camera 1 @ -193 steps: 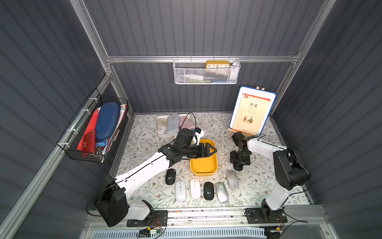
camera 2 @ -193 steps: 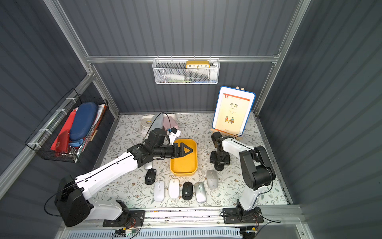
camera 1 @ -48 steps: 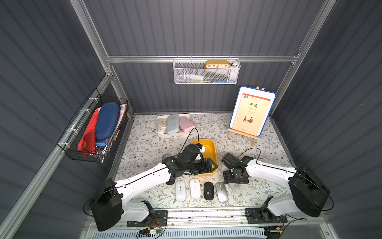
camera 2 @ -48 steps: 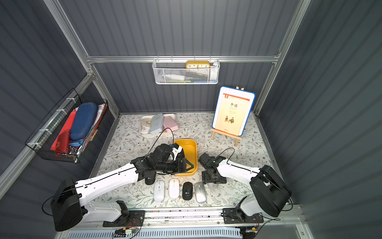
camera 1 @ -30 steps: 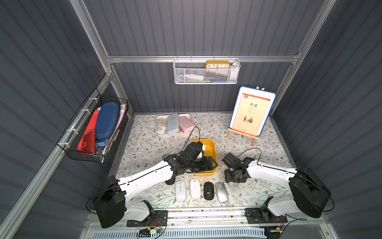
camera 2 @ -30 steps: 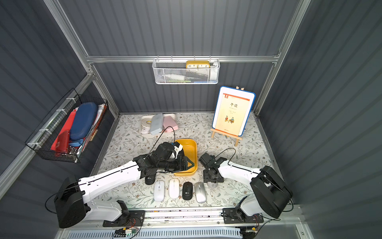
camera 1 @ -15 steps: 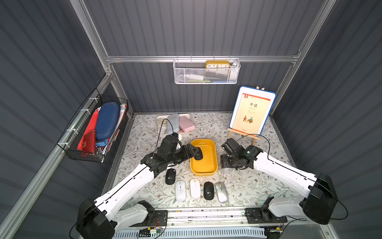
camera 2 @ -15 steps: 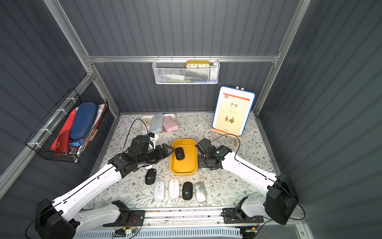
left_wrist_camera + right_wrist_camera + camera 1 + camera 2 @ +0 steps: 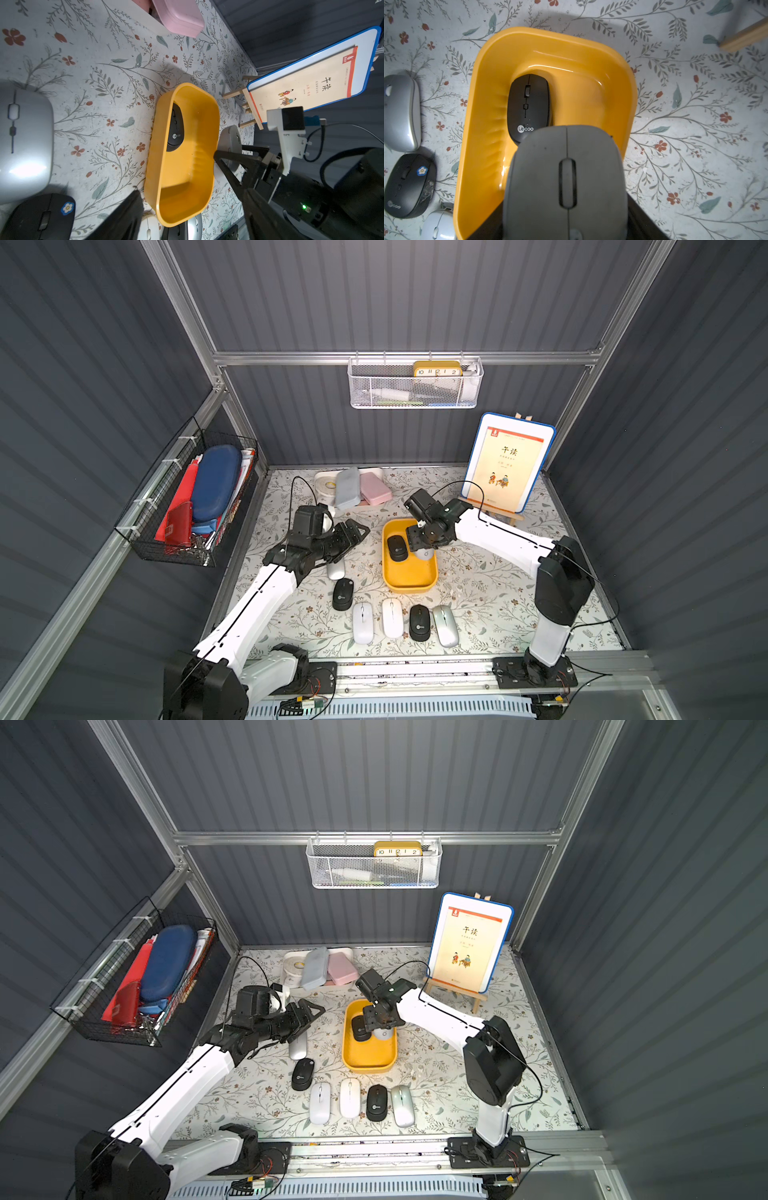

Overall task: Put the mouse in the storage box
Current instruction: Place the mouse in the storage box.

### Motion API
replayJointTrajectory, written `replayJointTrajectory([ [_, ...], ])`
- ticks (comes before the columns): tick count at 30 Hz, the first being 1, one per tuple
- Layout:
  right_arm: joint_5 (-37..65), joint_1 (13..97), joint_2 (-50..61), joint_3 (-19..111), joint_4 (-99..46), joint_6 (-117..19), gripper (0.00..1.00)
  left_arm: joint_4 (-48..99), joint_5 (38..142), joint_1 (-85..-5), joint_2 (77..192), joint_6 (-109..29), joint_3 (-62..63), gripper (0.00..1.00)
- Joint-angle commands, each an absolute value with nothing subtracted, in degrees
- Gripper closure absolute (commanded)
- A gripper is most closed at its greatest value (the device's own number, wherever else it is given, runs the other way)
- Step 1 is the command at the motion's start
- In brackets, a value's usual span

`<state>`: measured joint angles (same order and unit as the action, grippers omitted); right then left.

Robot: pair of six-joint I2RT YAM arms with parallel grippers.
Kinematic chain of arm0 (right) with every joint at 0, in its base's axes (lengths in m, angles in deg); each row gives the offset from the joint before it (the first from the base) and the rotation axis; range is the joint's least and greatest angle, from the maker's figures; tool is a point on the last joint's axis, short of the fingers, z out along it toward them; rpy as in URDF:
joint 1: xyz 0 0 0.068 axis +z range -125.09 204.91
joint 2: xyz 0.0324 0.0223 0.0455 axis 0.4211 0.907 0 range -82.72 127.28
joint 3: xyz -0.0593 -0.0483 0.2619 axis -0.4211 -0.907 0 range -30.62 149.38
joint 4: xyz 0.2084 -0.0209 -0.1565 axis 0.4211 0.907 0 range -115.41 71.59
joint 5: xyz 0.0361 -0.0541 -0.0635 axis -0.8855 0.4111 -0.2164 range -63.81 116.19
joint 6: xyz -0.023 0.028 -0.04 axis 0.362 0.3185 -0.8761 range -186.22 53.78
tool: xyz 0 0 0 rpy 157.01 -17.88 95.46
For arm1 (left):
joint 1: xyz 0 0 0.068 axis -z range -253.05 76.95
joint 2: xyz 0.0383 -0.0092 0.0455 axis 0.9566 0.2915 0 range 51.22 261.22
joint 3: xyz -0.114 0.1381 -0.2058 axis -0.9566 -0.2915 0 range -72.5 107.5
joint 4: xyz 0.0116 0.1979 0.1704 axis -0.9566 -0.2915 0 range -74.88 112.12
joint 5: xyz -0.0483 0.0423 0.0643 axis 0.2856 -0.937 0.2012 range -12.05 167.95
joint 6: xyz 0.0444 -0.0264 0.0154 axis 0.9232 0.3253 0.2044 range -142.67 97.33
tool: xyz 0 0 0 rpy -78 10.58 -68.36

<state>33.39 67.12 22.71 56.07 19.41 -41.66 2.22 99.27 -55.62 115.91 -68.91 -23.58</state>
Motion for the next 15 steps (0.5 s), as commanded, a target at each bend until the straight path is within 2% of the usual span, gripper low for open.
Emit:
replayJointTrajectory([
  [1, 33.3, 67.3, 24.2, 58.0, 20.1, -43.5, 0.52, 2.2, 102.9, -56.2, 115.9, -66.7, -24.3, 0.21],
  [15, 30.5, 64.9, 27.2, 57.6, 17.3, -44.8, 0.51, 5.1, 105.4, -57.3, 122.2, -66.4, -22.4, 0.21],
])
